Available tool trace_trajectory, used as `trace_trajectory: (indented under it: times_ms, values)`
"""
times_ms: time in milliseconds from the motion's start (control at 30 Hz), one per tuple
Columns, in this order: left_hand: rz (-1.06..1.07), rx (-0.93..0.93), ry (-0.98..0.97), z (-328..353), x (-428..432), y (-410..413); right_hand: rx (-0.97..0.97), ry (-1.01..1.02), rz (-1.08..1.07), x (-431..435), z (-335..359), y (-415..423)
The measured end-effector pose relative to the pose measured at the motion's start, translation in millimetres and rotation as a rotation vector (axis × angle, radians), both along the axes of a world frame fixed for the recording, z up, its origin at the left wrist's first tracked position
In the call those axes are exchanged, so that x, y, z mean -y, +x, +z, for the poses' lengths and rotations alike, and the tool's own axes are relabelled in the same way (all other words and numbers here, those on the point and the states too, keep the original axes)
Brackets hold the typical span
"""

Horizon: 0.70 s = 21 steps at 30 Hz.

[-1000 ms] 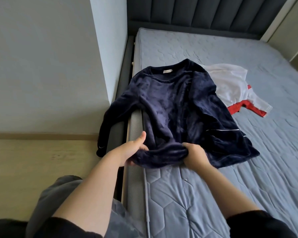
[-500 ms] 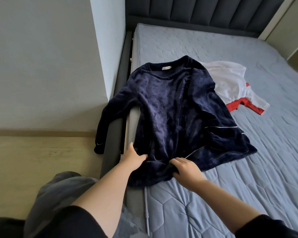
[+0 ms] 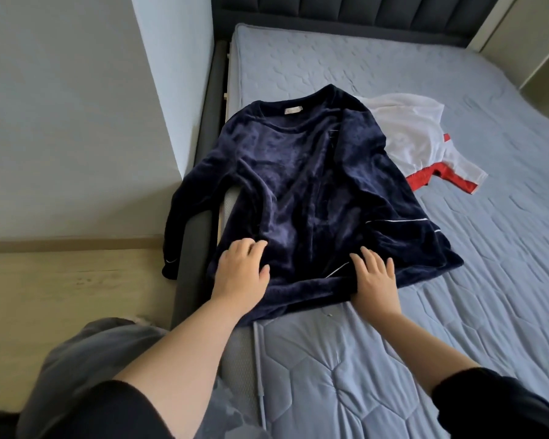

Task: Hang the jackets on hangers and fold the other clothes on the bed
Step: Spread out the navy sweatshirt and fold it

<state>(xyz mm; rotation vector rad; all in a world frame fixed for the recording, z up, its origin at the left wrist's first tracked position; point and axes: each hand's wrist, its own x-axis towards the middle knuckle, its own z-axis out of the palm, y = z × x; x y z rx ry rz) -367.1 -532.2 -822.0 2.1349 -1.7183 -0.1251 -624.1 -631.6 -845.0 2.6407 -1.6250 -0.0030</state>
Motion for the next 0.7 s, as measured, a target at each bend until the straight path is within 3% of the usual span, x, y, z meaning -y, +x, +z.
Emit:
trace_trajectory:
  times_ms: [67, 200, 333, 467, 533, 600, 667, 700]
  values:
    - [-0.232, 0.061, 0.108, -5, 0, -21, 0.062, -0.039, -0.058, 7, 0, -7]
    - [-0.449, 0.302, 0.297, -24, -5, -40, 0.254, -0.069, -0.274, 22, -3, -29]
    - [-0.381, 0.368, 0.333, -29, -5, -40, 0.426, 0.067, -0.672, 34, -10, -60]
    - [-0.362, 0.373, 0.266, -23, -3, -47, 0.481, 0.226, -0.752, 46, -16, -71]
    - [-0.345, 0.299, 0.27, -20, -2, -50, 0.767, 0.287, -0.87, 53, -10, -68]
    - [-0.316, 0.221, 0.283, -16, 0, -51, 1.183, 0.266, -1.119, 61, 4, -64]
    - [-0.289, 0.168, 0.284, -15, 2, -49, 1.431, 0.325, -1.237, 67, 13, -63]
    - [-0.278, 0.154, 0.283, -14, 3, -49, 1.453, 0.377, -1.223, 71, 9, -64]
